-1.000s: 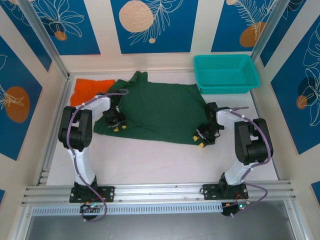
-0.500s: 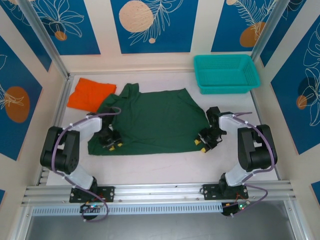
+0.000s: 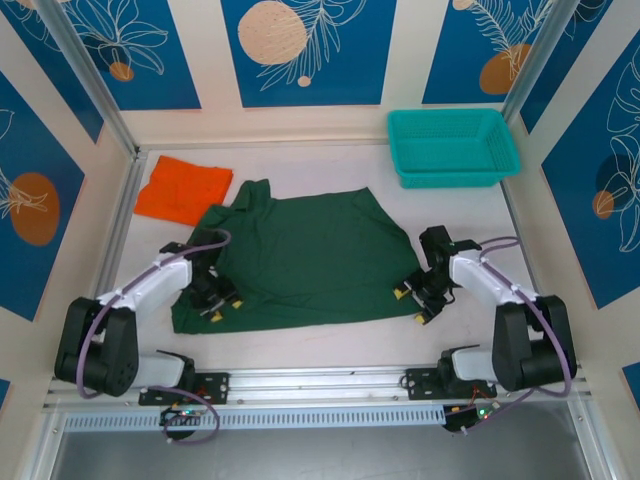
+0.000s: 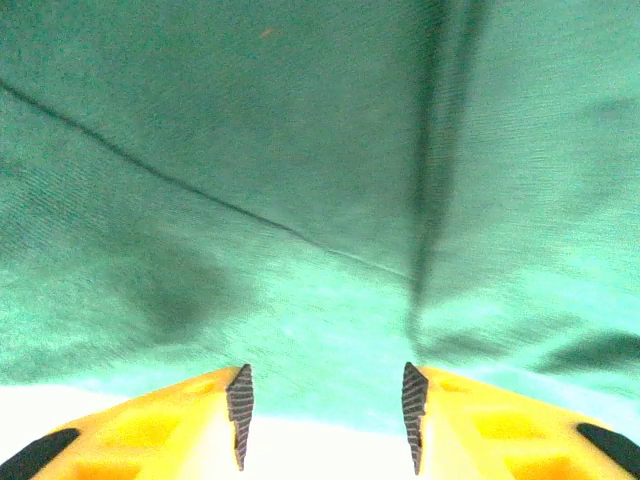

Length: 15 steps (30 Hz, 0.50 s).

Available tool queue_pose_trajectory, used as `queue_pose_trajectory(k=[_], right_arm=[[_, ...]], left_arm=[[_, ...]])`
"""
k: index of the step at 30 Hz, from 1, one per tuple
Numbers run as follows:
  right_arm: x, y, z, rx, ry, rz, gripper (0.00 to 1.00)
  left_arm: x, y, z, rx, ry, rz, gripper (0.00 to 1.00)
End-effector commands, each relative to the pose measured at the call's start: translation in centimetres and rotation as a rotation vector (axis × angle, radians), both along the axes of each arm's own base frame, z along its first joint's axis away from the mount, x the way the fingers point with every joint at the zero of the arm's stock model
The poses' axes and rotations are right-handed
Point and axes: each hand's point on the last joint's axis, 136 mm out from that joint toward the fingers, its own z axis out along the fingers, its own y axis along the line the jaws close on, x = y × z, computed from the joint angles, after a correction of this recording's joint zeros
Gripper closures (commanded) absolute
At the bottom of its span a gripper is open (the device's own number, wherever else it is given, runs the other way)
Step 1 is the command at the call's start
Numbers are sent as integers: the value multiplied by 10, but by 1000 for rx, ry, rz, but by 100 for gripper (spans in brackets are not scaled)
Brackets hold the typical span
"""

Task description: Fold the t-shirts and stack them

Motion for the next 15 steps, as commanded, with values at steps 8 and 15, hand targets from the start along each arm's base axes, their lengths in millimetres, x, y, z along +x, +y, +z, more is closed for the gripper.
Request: queue_pose_trajectory(k=[8, 15], right_arm=[[42, 54, 61, 73, -350, 274, 34], [31, 80, 39, 72, -260, 390, 34]], left_arm=[[-4, -38, 21, -239, 4, 107, 54], [-18, -36, 1, -208, 45, 151, 56]])
